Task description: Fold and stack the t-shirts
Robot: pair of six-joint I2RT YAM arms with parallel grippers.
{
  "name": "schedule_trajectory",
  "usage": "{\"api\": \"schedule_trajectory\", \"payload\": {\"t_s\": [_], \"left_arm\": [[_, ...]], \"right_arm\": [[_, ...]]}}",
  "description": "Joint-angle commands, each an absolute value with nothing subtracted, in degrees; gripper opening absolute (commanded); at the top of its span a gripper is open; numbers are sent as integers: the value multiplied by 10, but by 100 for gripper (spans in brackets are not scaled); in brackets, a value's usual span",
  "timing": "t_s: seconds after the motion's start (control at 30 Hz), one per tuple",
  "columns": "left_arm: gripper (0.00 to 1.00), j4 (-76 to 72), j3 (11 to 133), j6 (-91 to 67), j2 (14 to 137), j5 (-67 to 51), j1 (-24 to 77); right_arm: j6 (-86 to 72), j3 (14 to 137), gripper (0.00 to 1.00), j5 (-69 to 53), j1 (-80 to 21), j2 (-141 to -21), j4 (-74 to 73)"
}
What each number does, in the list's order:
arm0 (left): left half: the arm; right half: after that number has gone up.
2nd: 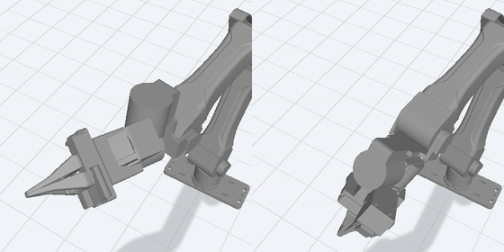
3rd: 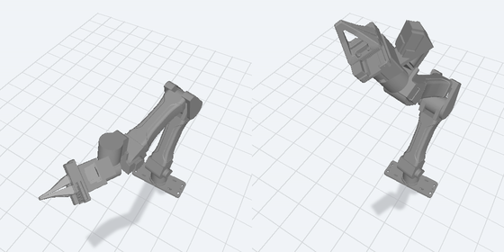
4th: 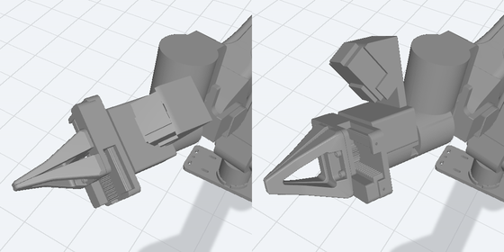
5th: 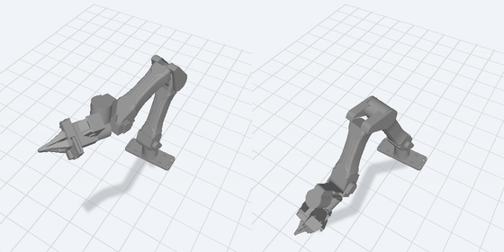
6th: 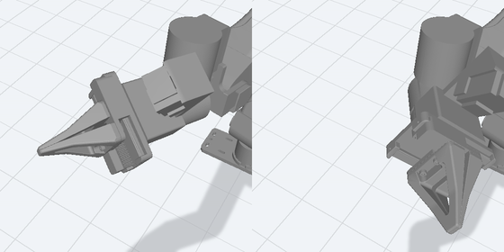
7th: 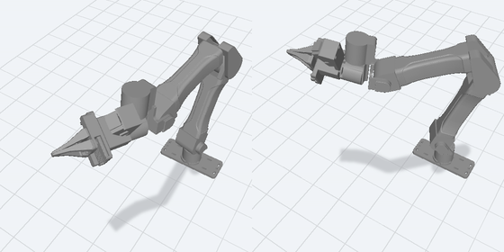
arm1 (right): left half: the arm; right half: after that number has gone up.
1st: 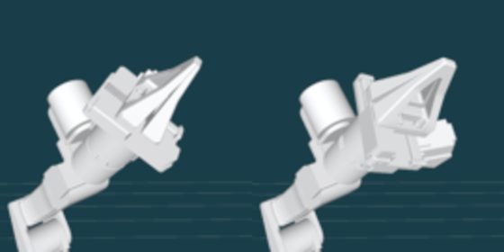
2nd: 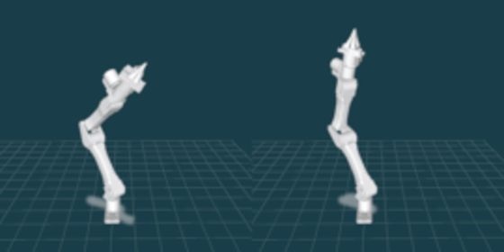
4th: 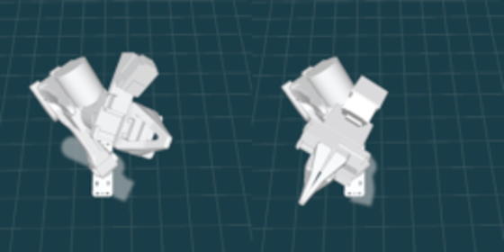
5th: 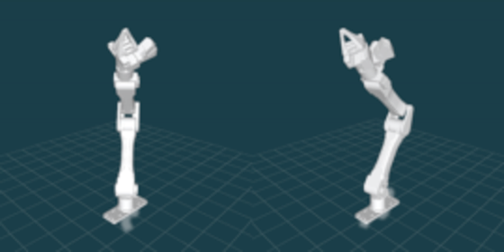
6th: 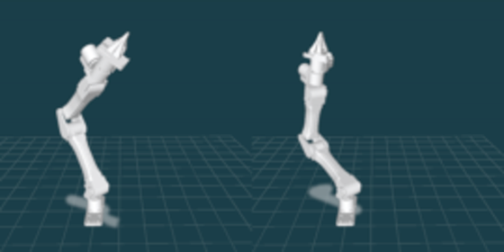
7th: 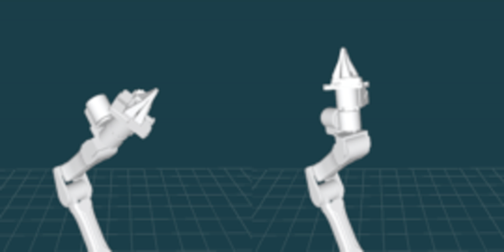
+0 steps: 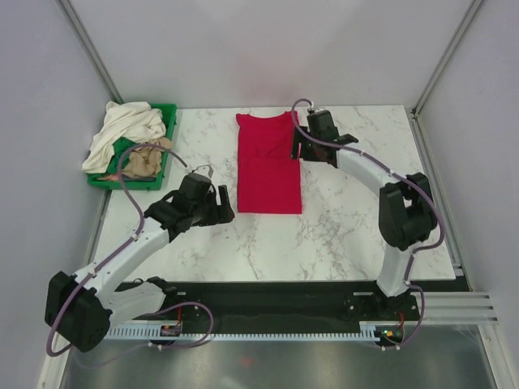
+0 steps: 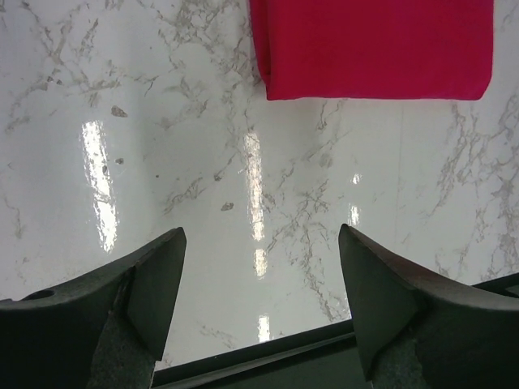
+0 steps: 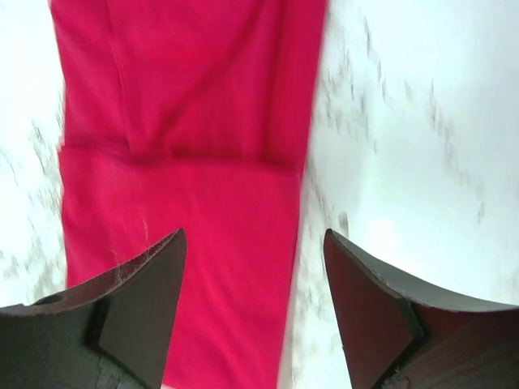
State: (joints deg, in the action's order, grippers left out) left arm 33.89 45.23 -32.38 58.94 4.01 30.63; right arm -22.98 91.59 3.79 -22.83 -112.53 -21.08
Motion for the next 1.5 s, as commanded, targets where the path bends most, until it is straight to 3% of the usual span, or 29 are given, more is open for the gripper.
{"api": "schedule_trajectory", "payload": {"t_s": [0.0, 0.17, 0.33, 0.87, 1.17, 1.47], "left_arm": [[84, 244, 465, -345, 645, 37, 307], [84, 168, 489, -346, 736, 24, 301], [82, 101, 497, -366, 813, 3, 286], [73, 22, 457, -408, 878, -27, 275], [67, -16, 439, -421, 918, -39, 274], [57, -40, 429, -425, 943, -31, 274]], "right_arm": [[-264, 792, 77, 12, -242, -1035, -144], [-312, 611, 74, -91, -242, -969, -82], [-341, 508, 70, -105, -247, -947, -17], [-358, 408, 51, -91, -261, -925, 32], [-358, 400, 22, -95, -261, -934, 42], [-353, 403, 9, -95, -261, -939, 42]]}}
